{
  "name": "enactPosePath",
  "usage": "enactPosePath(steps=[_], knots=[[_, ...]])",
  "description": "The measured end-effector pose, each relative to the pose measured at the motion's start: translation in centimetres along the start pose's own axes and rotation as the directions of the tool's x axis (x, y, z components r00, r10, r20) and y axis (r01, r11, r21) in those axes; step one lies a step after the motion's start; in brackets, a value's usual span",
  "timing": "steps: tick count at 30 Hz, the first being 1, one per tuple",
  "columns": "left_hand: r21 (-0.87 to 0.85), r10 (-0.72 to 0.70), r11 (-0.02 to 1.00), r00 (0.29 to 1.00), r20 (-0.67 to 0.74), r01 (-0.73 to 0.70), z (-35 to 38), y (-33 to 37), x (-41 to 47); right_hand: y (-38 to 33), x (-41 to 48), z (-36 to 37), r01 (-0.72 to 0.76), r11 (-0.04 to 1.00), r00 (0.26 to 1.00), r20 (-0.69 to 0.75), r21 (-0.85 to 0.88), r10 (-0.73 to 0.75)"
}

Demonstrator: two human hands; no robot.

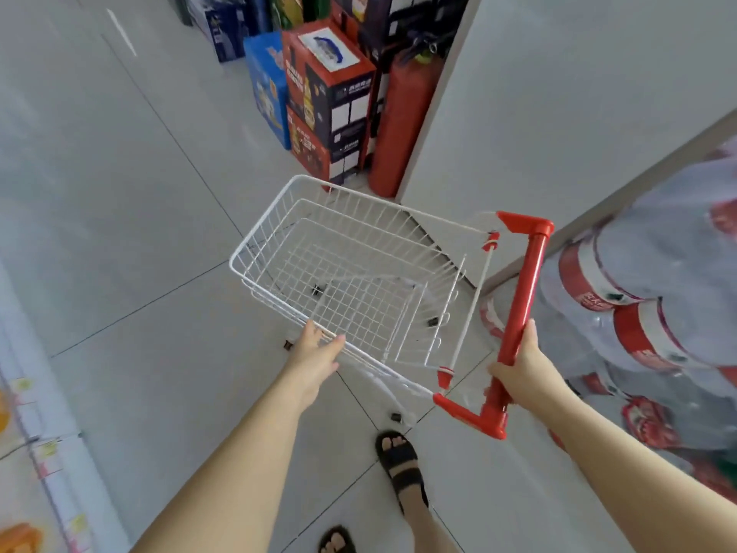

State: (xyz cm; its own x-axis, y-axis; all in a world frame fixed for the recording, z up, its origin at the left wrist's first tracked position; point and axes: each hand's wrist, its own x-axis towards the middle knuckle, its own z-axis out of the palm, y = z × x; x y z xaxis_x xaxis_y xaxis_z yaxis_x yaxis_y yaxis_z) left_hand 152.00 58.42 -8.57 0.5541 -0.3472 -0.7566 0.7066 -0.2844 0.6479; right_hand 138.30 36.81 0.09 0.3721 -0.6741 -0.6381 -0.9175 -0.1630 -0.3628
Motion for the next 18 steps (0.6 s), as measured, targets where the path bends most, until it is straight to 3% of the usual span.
enactPosePath(steps=[4,8,18], knots=[[0.121,-0.013,0.993,0.991,0.135,-0.003,6.8,1.2,1.3,-1.2,3.8,-1.7,0.043,0.994,0.999,-0.006,0.103,-0.043],[0.146,0.053,0.988,0.998,0.044,-0.058,10.4,3.8,4.4,-2.4,7.1,-2.7,0.106,0.943,0.994,-0.009,0.315,-0.109],[0.212,0.108,0.971,0.994,0.014,-0.108,15.0,11.6,11.1,-6.0,13.4,-5.9,0.183,0.852,0.983,-0.103,0.491,-0.152]])
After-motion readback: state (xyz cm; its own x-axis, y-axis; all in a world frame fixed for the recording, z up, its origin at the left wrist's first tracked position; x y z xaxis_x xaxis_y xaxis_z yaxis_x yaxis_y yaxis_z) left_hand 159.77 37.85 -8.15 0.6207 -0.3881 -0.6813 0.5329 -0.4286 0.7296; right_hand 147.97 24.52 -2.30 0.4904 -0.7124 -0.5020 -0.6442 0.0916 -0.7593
